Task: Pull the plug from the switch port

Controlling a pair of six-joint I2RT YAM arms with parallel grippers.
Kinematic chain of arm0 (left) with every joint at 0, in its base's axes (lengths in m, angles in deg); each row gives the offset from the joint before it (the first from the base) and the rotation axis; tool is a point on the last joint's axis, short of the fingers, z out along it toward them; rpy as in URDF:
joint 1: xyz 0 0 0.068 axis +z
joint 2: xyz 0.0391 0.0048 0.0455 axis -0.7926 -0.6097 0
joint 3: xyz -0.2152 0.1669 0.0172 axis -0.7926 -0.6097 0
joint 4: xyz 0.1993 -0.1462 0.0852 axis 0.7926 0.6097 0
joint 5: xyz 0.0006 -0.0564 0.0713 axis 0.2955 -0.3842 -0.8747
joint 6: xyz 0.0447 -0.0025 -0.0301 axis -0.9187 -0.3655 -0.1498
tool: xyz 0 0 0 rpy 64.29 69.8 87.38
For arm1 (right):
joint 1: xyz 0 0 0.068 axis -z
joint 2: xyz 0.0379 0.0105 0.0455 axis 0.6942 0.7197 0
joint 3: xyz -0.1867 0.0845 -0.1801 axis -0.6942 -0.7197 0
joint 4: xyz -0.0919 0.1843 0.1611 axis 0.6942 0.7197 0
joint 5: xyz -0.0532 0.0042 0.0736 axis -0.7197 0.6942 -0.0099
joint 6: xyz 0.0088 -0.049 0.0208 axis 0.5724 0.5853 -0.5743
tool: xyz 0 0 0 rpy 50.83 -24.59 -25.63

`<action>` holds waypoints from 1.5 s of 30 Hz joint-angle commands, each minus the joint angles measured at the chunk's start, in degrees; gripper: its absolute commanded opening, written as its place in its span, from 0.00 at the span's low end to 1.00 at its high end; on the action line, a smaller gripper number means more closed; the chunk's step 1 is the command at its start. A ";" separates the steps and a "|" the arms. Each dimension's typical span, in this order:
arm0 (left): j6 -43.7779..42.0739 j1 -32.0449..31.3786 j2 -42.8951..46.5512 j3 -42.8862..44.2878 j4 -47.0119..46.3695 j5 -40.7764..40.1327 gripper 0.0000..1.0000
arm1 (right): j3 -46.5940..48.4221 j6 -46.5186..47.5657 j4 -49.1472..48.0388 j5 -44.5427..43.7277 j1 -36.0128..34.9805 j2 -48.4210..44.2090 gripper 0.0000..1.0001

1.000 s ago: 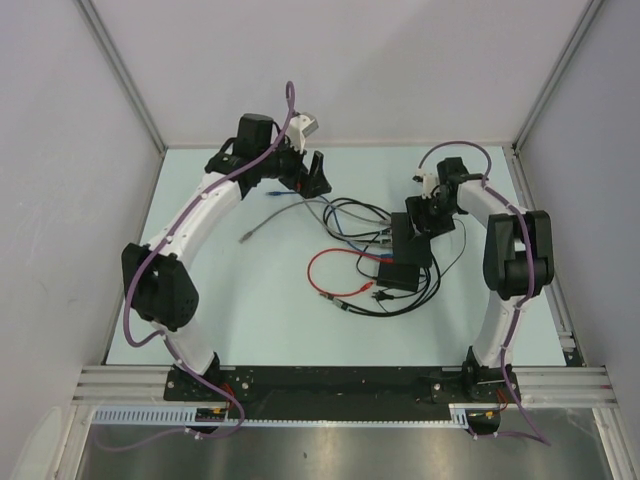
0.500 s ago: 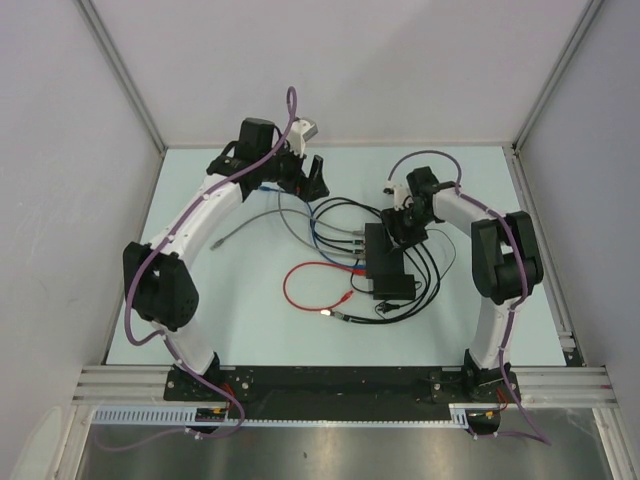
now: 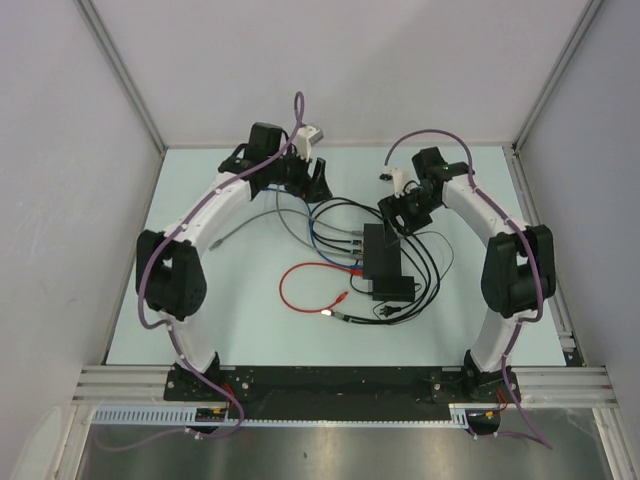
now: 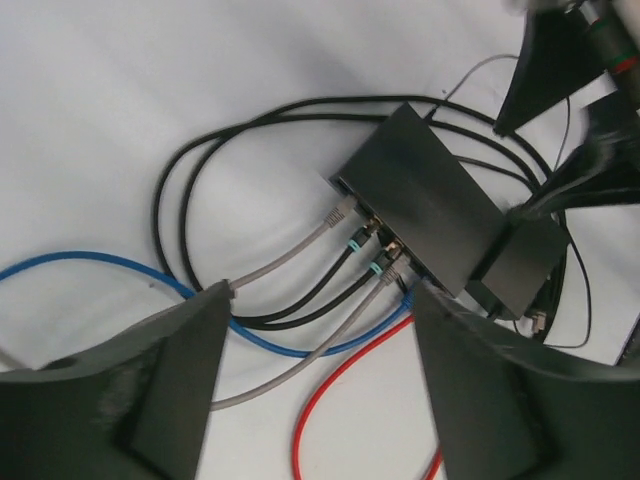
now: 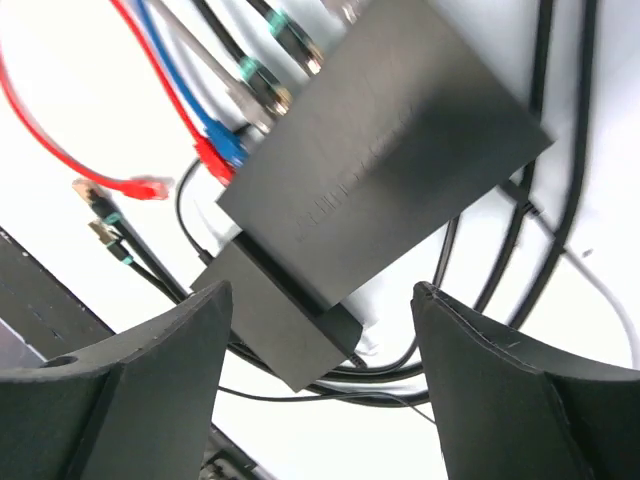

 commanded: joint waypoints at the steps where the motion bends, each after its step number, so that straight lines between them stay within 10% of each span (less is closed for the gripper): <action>1: 2.49 -1.60 -5.71 3.44 -2.04 7.13 0.67 | 2.62 5.32 -0.06 3.06 2.48 -3.41 0.77; 8: 8.81 -4.58 -16.08 9.77 -6.60 19.44 0.03 | 1.21 9.68 -11.76 -1.16 7.33 2.73 0.56; 18: 11.11 -6.78 -29.09 15.66 -8.46 30.17 0.00 | 1.65 21.91 -14.14 -4.33 7.95 4.68 0.55; 33: 8.74 -10.03 -34.99 17.42 -2.48 10.58 0.00 | -0.72 42.13 -10.72 -0.47 7.60 5.56 0.53; 45: 8.82 -10.13 -35.25 16.63 -2.04 11.19 0.00 | -10.12 55.84 -16.51 1.82 6.19 -0.24 0.53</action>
